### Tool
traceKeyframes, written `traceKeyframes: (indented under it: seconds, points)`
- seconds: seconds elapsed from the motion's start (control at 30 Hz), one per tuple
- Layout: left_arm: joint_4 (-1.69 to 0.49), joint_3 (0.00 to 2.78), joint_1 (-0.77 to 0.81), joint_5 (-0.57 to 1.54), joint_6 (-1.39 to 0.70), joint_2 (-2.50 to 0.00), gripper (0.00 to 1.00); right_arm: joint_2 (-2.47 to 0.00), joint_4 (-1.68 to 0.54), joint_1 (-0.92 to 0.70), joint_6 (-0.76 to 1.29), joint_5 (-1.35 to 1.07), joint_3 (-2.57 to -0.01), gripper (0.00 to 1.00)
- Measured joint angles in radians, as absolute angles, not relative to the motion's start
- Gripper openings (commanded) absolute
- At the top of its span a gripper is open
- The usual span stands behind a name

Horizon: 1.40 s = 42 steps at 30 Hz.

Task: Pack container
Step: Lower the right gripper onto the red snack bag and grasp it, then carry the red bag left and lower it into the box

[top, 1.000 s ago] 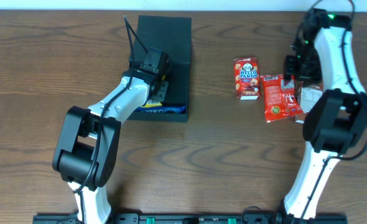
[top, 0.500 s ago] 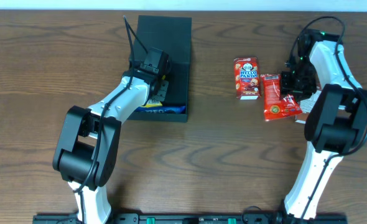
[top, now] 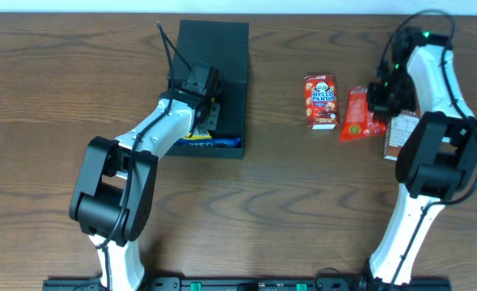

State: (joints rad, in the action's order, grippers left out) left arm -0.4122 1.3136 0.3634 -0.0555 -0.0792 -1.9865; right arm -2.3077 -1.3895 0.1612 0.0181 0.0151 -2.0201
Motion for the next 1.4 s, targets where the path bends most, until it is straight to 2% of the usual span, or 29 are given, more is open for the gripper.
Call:
traceKeyframes:
  seconds: [0.2,0.37,0.57,0.73,0.87,1.13,1.4]
  points:
    - [-0.416,1.448,0.361,-0.104,-0.082,-1.948,0.06,-2.286,-1.440,0.135,0.010,-0.022,-2.239,0.01]
    - [-0.416,1.522,0.347,-0.165,-0.082,-1.810,0.06,-2.210,-1.437,0.047,-0.004,-0.093,-2.291,0.02]
    - [-0.545,1.544,0.175,-0.195,-0.141,-1.734,0.06,-2.164,-1.398,-0.084,-0.021,-0.303,-2.296,0.02]
    - [-0.595,1.489,-0.024,-0.036,-0.192,-1.752,0.06,-2.164,-1.351,-0.196,-0.023,-0.373,-2.296,0.02]
    - [-0.554,1.374,-0.109,0.131,-0.210,-1.753,0.06,-2.170,-1.296,-0.295,-0.004,-0.393,-2.296,0.01]
    - [-0.323,1.129,-0.097,0.311,-0.295,-1.762,0.06,-2.299,-1.227,-0.406,0.091,-0.437,-2.296,0.02]
    - [-0.168,1.095,-0.072,0.426,-0.387,-1.856,0.06,-2.382,-1.253,-0.450,0.115,-0.479,-2.295,0.01]
